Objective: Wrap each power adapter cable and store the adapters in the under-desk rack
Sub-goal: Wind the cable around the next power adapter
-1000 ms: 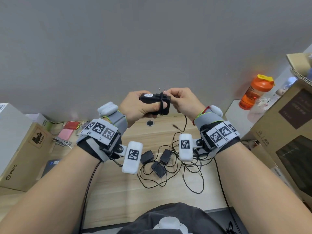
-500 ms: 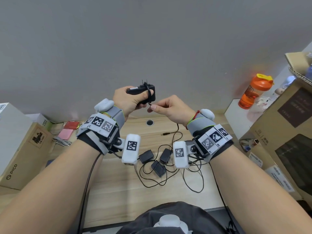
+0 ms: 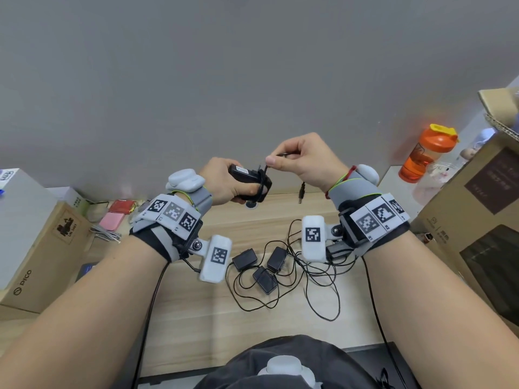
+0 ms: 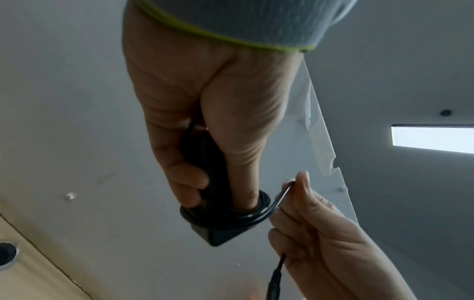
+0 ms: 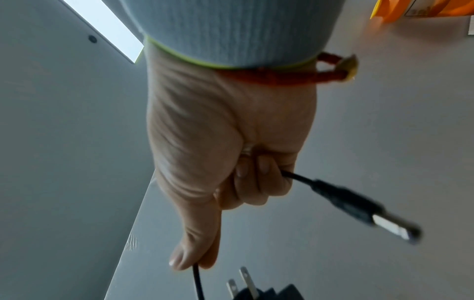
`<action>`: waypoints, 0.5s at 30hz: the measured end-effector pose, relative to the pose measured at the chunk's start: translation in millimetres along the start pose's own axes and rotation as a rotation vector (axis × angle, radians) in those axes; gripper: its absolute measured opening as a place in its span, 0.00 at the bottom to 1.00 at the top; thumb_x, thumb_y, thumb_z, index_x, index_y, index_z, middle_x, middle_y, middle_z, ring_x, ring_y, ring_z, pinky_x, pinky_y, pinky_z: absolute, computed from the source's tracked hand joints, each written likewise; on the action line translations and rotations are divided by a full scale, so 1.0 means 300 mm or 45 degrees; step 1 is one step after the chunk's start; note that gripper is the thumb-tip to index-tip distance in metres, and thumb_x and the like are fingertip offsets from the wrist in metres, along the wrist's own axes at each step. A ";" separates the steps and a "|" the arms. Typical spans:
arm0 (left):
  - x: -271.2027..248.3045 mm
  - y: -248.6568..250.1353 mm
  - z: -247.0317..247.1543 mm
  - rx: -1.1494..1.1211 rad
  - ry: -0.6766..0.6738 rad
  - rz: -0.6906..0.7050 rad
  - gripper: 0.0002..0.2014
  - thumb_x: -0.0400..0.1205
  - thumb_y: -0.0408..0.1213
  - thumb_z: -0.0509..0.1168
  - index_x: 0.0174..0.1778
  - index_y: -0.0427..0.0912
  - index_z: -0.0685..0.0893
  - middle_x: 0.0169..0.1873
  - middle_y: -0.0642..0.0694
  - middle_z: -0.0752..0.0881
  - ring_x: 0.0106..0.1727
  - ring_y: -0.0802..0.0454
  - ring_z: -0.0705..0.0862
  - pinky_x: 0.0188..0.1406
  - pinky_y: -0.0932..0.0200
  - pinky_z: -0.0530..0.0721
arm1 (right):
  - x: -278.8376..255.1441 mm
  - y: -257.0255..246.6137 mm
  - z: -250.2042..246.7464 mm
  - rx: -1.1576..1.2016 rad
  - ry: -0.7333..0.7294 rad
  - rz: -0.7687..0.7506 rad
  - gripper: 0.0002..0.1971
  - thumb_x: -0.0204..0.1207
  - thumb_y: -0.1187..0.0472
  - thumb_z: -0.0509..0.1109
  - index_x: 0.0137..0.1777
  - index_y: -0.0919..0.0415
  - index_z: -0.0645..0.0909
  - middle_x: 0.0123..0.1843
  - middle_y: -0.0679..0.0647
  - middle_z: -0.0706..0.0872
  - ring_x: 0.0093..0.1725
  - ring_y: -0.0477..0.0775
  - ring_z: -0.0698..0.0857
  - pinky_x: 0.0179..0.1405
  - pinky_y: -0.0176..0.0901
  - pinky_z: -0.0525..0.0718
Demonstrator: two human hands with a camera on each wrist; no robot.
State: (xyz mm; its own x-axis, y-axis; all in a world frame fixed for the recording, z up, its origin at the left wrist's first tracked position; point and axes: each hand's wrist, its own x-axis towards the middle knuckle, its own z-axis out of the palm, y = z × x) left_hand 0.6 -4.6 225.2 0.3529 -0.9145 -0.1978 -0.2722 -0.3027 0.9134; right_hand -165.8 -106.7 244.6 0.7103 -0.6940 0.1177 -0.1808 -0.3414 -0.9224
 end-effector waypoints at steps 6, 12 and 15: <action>-0.037 0.045 0.018 -0.140 -0.177 0.075 0.15 0.69 0.30 0.81 0.43 0.32 0.81 0.31 0.38 0.88 0.32 0.40 0.84 0.32 0.54 0.87 | 0.001 0.009 -0.027 0.075 0.068 -0.017 0.05 0.79 0.66 0.73 0.43 0.68 0.83 0.16 0.39 0.75 0.18 0.37 0.72 0.25 0.21 0.69; -0.057 0.081 0.031 -0.295 -0.219 0.126 0.14 0.67 0.33 0.79 0.40 0.37 0.80 0.28 0.42 0.86 0.26 0.45 0.81 0.30 0.57 0.82 | -0.001 0.047 0.004 0.127 0.117 -0.013 0.11 0.84 0.62 0.67 0.39 0.62 0.83 0.19 0.39 0.76 0.19 0.40 0.69 0.23 0.32 0.64; -0.043 0.079 0.036 -0.399 -0.162 0.134 0.13 0.68 0.34 0.79 0.38 0.38 0.80 0.29 0.40 0.86 0.24 0.46 0.81 0.25 0.61 0.80 | 0.005 0.070 0.027 0.224 0.098 0.042 0.16 0.85 0.56 0.65 0.42 0.68 0.84 0.23 0.49 0.67 0.23 0.49 0.59 0.27 0.49 0.53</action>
State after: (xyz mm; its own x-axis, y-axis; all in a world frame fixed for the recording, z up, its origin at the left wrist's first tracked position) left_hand -20.1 -3.1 245.7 0.2178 -0.9683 -0.1219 -0.0063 -0.1263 0.9920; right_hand -163.0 -109.7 222.6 0.6506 -0.7517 0.1078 -0.0766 -0.2061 -0.9755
